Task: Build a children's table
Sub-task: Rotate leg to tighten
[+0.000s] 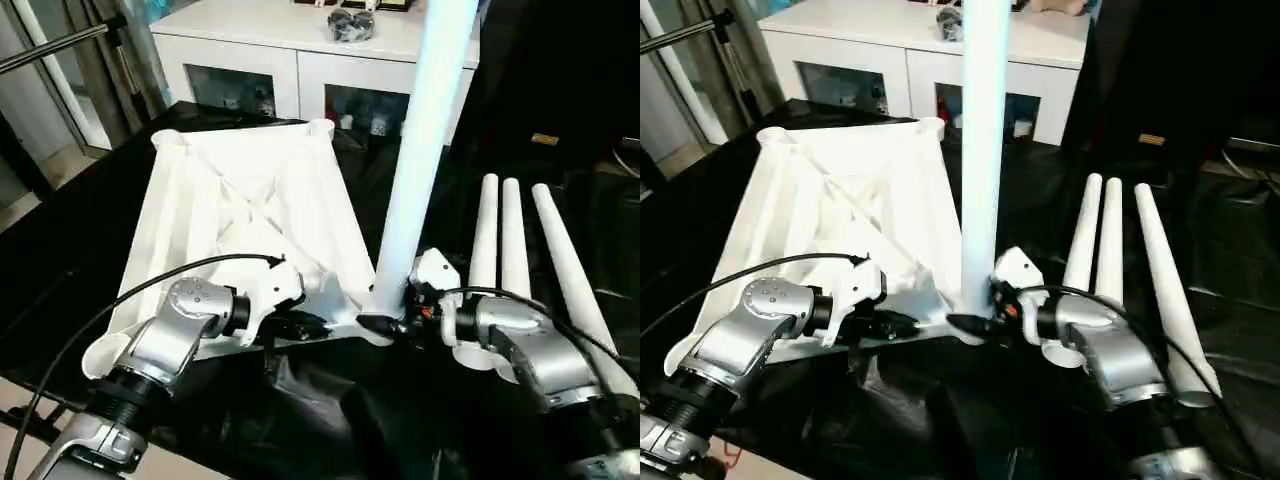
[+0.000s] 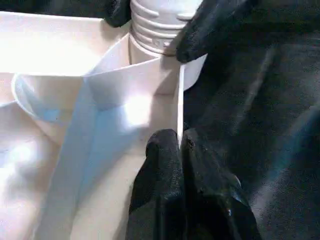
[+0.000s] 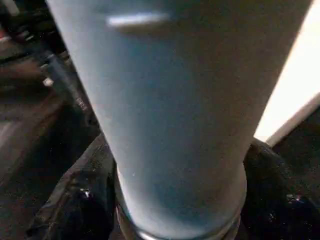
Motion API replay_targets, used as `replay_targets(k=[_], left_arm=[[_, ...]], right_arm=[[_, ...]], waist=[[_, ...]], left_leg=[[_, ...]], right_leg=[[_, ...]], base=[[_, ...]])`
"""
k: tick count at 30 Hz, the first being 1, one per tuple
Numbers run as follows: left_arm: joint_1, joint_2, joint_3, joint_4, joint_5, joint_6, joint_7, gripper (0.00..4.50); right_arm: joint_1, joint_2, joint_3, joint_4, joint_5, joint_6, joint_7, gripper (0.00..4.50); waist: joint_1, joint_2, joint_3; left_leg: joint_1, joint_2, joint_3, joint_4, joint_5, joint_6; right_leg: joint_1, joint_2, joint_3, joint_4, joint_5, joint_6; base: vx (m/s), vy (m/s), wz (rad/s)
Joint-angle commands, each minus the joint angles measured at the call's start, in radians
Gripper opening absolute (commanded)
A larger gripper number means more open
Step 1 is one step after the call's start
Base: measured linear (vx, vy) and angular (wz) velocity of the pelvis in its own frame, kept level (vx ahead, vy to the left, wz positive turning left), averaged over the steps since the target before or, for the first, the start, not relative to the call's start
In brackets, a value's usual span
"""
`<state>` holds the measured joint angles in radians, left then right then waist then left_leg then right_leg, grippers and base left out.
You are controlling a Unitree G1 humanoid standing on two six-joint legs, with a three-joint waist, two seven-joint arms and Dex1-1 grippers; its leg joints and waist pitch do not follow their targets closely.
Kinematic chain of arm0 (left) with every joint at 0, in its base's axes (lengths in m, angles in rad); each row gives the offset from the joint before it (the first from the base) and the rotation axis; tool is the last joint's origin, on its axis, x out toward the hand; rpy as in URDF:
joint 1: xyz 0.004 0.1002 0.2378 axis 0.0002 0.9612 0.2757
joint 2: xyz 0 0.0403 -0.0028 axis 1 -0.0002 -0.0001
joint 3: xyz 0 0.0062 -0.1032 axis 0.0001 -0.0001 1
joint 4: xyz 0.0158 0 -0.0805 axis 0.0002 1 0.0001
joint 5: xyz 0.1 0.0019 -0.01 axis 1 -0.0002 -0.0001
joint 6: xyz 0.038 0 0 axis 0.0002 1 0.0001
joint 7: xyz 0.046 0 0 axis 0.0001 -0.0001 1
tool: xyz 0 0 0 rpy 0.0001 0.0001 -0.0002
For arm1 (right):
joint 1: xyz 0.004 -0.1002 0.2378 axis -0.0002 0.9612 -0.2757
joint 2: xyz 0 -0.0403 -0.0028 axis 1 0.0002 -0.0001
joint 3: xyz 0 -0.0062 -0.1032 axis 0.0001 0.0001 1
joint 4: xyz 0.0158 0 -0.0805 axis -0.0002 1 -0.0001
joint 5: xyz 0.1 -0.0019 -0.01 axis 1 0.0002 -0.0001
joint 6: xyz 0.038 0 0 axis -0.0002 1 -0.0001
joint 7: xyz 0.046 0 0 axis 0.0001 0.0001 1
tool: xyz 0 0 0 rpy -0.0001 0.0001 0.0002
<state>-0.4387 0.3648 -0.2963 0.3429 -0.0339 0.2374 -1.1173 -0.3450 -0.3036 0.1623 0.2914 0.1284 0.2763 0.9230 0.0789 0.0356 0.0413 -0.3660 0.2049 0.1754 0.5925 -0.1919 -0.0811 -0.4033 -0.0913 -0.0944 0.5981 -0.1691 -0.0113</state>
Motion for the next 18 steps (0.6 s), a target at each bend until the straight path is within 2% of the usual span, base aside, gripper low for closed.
replay_targets(k=[1, 3, 4, 7, 8, 10, 12, 13, 14, 16, 18], left_arm=[[-0.04, -0.054, 0.008, -0.021, -0.015, -0.002, 0.055, 0.0], [-0.061, -0.09, 0.013, 0.003, 0.01, 0.01, 0.133, 0.0], [-0.069, -0.102, 0.013, 0.011, 0.016, 0.016, 0.152, 0.0], [-0.097, -0.149, 0.013, 0.043, 0.042, 0.041, 0.236, 0.0], [-0.111, -0.172, 0.018, 0.057, 0.048, 0.055, 0.277, 0.0], [-0.137, -0.229, 0.033, 0.082, 0.056, 0.082, 0.36, 0.0], [-0.138, -0.24, 0.031, 0.083, 0.056, 0.086, 0.367, 0.0], [-0.139, -0.247, 0.03, 0.083, 0.057, 0.087, 0.371, 0.0], [-0.135, -0.248, 0.018, 0.08, 0.059, 0.08, 0.358, 0.0], [-0.125, -0.238, 0.009, 0.068, 0.057, 0.071, 0.334, 0.0], [-0.116, -0.225, 0.006, 0.056, 0.052, 0.067, 0.313, 0.0]], right_arm=[[-0.018, 0.054, 0.046, 0.049, -0.028, -0.003, -0.078, 2.75], [-0.068, 0.119, -0.004, 0.162, -0.052, 0.003, -0.253, 2.74], [-0.085, 0.143, -0.024, 0.201, -0.055, -0.001, -0.313, 2.74], [-0.128, 0.213, -0.069, 0.288, -0.05, 0.028, -0.448, 2.74], [-0.141, 0.235, -0.073, 0.317, -0.056, 0.03, -0.485, 2.74], [-0.163, 0.277, -0.062, 0.371, -0.094, -0.002, -0.557, 2.74], [-0.167, 0.287, -0.064, 0.38, -0.09, -0.01, -0.552, 2.74], [-0.173, 0.295, -0.067, 0.391, -0.085, -0.017, -0.549, 3.3], [-0.179, 0.302, -0.075, 0.395, -0.068, -0.018, -0.529, 3.44], [-0.183, 0.298, -0.078, 0.385, -0.067, -0.033, -0.522, 3.5], [-0.187, 0.283, -0.068, 0.379, -0.081, -0.062, -0.506, 3.79]], waist=[[-0.005, -0.006, -0.056], [-0.021, -0.007, -0.055], [-0.023, -0.007, -0.055], [-0.03, -0.006, -0.056], [-0.032, -0.006, -0.054], [-0.032, -0.006, -0.055], [-0.029, -0.006, -0.055], [-0.029, -0.006, -0.055], [-0.029, -0.007, -0.055], [-0.027, -0.004, -0.057], [-0.027, -0.005, -0.057]], left_leg=[[0.002, 0.023, -0.007, -0.077, -0.204, 0.025], [0.006, 0.02, -0.007, -0.077, -0.226, 0.006], [0.007, 0.02, -0.009, -0.078, -0.234, 0.003], [0.007, 0.019, -0.008, -0.076, -0.234, 0.006], [0.009, 0.019, -0.005, -0.076, -0.241, 0.006], [0.009, 0.018, -0.006, -0.075, -0.238, 0.001], [0.008, 0.019, -0.008, -0.076, -0.241, 0.007], [0.007, 0.019, -0.008, -0.076, -0.243, 0.01], [0.007, 0.019, -0.008, -0.077, -0.25, 0.016], [0.007, 0.02, -0.008, -0.077, -0.243, 0.018], [0.004, 0.02, -0.008, -0.077, -0.234, 0.02]], right_leg=[[0.054, -0.055, 0.047, -0.072, -0.277, -0.194], [0.048, -0.055, 0.048, -0.079, -0.332, -0.179], [0.051, -0.056, 0.046, -0.081, -0.347, -0.173], [0.049, -0.055, 0.047, -0.083, -0.341, -0.169], [0.044, -0.054, 0.048, -0.084, -0.352, -0.17], [0.046, -0.054, 0.048, -0.086, -0.358, -0.165], [0.048, -0.055, 0.047, -0.086, -0.356, -0.16], [0.048, -0.054, 0.046, -0.086, -0.352, -0.159], [0.048, -0.054, 0.046, -0.086, -0.353, -0.158], [0.048, -0.055, 0.047, -0.085, -0.331, -0.163], [0.05, -0.054, 0.047, -0.081, -0.307, -0.171]], base=[[0.0, 0.0, 0.0], [0.0, 0.0, 0.0], [0.0, 0.0, 0.0], [0.0, 0.0, 0.0], [0.0, 0.0, 0.0], [0.0, 0.0, 0.0], [0.0, 0.0, 0.0], [0.0, 0.0, 0.0], [0.0, 0.0, 0.0], [0.0, 0.0, 0.0], [0.0, 0.0, 0.0]])
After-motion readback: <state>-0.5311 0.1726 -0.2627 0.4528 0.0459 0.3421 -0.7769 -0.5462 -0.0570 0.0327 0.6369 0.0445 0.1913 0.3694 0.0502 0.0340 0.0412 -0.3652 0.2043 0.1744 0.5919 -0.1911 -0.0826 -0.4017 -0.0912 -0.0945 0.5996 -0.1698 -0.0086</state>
